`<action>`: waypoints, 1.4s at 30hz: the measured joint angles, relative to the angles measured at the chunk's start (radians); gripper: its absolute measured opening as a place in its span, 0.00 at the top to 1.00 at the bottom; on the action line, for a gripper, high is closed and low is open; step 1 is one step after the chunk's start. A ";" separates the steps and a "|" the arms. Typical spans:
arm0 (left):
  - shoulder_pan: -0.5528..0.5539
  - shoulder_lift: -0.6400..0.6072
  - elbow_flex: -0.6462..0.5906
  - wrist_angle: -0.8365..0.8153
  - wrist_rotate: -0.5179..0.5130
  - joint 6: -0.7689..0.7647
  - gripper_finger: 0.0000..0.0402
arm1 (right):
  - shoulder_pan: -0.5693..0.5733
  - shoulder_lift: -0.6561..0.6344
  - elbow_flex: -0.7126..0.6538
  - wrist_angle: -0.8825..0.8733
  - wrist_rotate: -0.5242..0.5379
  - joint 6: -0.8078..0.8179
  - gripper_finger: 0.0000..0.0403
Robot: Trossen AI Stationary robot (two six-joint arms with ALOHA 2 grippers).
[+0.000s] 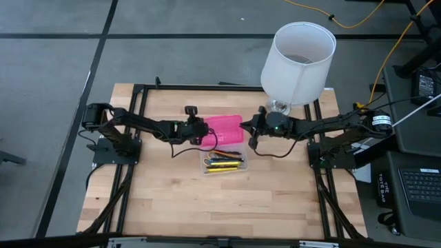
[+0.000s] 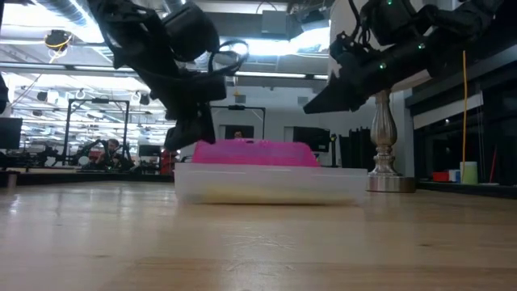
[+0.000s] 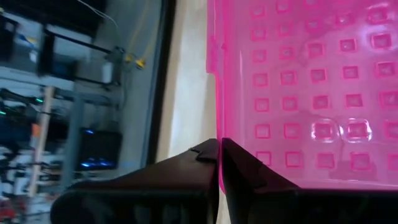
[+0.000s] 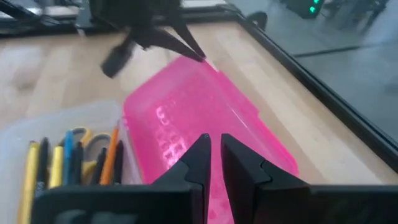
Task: Pick & place school supplies into a supply box
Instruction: Close the pink supply box
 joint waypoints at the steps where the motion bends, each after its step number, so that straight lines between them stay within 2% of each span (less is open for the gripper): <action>1: -0.008 0.000 0.000 0.010 -0.015 0.011 0.99 | 0.000 0.000 0.000 -0.011 0.011 0.001 0.89; 5: -0.039 0.000 0.000 0.029 -0.078 0.022 0.99 | 0.000 0.000 0.000 -0.075 0.035 0.038 0.89; 12: -0.101 0.000 0.000 0.040 -0.183 0.072 0.99 | 0.000 -0.016 0.000 -0.313 0.038 0.152 0.89; 17: -0.140 0.000 0.000 0.078 -0.245 0.085 0.99 | -0.003 -0.016 0.000 -0.353 0.050 0.152 0.89; 23: -0.180 0.000 0.000 0.141 -0.272 0.110 0.99 | -0.006 -0.001 0.000 -0.441 0.166 0.153 0.92; 28: -0.206 -0.001 0.000 0.147 -0.277 0.110 0.99 | -0.006 0.044 0.000 -0.416 0.167 0.150 0.98; 31: -0.224 -0.001 0.000 0.168 -0.276 0.116 0.99 | -0.012 0.070 0.000 -0.396 0.166 0.149 0.98; 35: -0.259 -0.001 0.000 0.207 -0.304 0.173 0.99 | -0.040 0.076 0.000 -0.385 0.122 0.143 0.96; 42: -0.320 -0.001 0.000 0.237 -0.353 0.230 0.99 | -0.128 0.076 -0.001 -0.303 -0.089 0.064 0.98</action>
